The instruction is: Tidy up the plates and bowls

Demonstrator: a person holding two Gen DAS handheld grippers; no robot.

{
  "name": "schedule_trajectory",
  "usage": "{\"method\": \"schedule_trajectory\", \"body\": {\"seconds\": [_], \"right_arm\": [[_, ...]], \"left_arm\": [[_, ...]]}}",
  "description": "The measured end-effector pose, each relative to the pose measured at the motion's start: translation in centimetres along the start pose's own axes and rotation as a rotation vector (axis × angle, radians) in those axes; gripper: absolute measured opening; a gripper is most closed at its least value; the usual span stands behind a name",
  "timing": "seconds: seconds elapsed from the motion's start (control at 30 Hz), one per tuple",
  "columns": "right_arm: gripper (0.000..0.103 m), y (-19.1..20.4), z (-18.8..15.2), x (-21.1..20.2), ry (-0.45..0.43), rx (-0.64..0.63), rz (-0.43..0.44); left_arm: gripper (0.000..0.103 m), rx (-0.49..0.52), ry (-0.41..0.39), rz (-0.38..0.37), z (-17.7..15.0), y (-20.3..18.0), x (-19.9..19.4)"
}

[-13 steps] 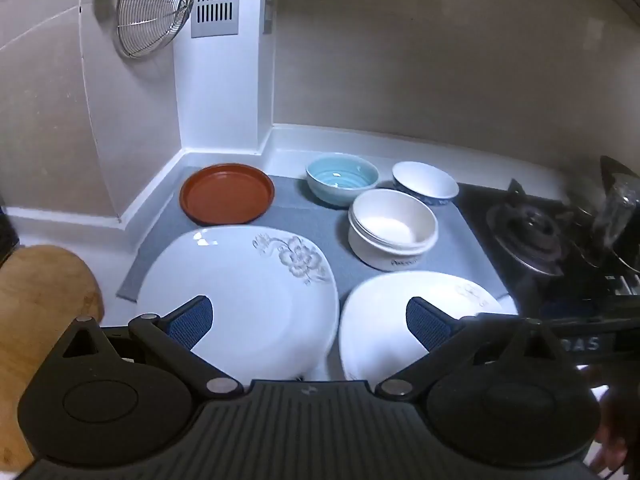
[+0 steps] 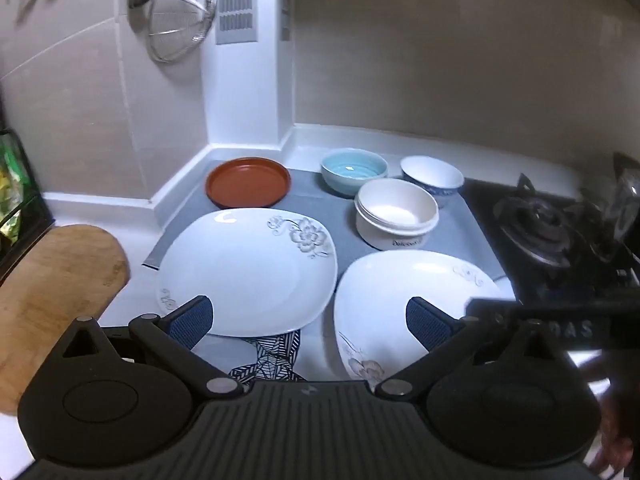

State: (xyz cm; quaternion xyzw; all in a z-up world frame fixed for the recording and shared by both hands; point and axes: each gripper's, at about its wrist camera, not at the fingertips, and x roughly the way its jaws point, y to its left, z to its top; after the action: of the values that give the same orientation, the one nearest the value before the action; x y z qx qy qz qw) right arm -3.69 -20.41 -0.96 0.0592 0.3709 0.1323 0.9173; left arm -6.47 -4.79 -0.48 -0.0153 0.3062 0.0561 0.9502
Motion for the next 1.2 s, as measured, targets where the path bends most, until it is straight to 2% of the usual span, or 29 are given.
{"method": "schedule_trajectory", "body": {"seconds": [0.1,0.23,0.4,0.67,0.93,1.1,1.2], "right_arm": [[0.102,-0.1,-0.3,-0.9,-0.001,0.000,0.000],[0.101,-0.6,-0.1,-1.8,0.001,-0.003,0.001],[0.101,-0.8,-0.8,-2.4,0.004,0.004,-0.002],[0.096,-0.8,-1.1,-3.2,-0.006,-0.006,0.017],[0.093,-1.0,-1.3,-3.0,-0.008,0.004,-0.008],[0.091,-0.7,-1.0,-2.3,-0.001,0.007,-0.029],[0.089,-0.3,-0.3,-2.2,0.005,0.021,-0.024]], "left_arm": [[0.103,-0.029,0.012,-0.037,1.0,0.7,-1.0],[0.101,-0.002,0.022,-0.009,1.2,-0.4,-2.1],[0.101,0.001,0.020,-0.032,1.0,-0.1,-3.0],[0.101,0.002,0.018,-0.017,0.8,0.1,-3.1],[0.090,0.003,0.026,-0.050,0.9,0.1,-1.9],[0.075,-0.008,0.050,-0.083,1.1,0.6,-0.4],[0.072,0.000,0.036,-0.107,1.5,1.0,-0.1]]}}
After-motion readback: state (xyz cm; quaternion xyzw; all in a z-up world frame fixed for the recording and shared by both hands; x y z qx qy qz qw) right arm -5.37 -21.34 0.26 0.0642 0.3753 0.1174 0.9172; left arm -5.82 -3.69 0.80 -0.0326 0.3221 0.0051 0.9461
